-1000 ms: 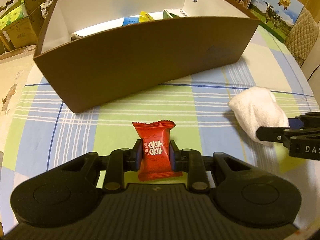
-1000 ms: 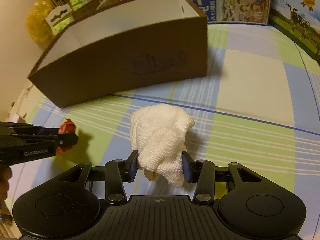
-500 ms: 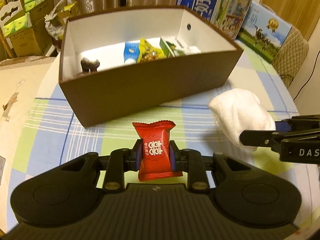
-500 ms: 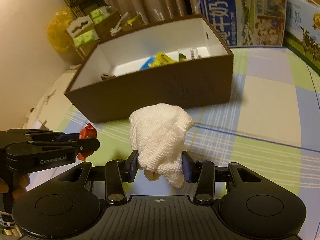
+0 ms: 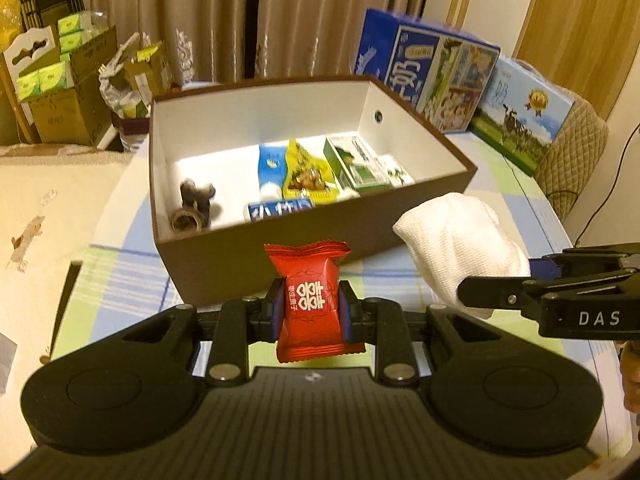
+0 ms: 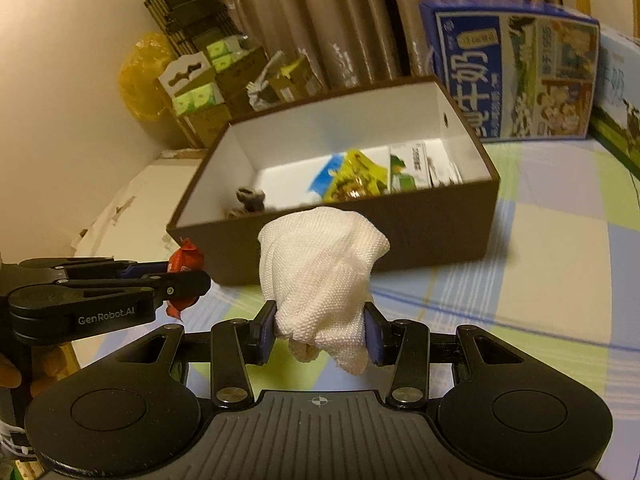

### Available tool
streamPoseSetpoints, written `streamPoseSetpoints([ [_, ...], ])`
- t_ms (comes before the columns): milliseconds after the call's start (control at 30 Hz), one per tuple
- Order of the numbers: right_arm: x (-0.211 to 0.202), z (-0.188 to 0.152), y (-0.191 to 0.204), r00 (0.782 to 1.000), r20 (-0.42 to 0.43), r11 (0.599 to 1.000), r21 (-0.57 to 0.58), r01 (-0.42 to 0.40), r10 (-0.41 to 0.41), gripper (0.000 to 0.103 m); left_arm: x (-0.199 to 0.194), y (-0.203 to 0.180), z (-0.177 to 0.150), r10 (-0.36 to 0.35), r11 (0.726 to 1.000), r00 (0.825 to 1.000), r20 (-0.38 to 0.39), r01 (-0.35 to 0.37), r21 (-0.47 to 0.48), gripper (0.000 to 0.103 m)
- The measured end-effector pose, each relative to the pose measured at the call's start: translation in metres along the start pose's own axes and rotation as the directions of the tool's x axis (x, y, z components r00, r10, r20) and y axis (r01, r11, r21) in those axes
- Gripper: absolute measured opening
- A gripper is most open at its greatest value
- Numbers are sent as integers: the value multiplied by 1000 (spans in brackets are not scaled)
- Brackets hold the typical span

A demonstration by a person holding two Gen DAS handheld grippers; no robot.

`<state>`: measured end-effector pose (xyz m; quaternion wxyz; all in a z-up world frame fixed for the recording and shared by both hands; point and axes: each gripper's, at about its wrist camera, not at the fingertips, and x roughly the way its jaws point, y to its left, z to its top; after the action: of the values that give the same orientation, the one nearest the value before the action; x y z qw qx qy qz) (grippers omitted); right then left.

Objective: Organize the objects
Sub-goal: 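Lift the candy and towel with both tools and carry them over the box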

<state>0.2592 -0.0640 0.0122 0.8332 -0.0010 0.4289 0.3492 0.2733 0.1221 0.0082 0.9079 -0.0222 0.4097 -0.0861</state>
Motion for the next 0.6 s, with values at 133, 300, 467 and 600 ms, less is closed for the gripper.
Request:
streamPoseSetpoints([
  [133,3,15,4,1000,25,1000,-9,-17,18,41,-1,5,14,11,1000,1000,29,-11,5,22],
  [300,9,36,7,998,54,999,-9,-36,36,41,0,12,32,24,1000,998,64,-25,13,22],
  [467,20,58,7,996,78,999,-2,-51,51,41,10,22,53,40,999,996,86,-41,8,22],
  [600,36,78,4,995,79,997,17,-69,67,41,23,31,69,52,999,995,87,-53,4,22],
])
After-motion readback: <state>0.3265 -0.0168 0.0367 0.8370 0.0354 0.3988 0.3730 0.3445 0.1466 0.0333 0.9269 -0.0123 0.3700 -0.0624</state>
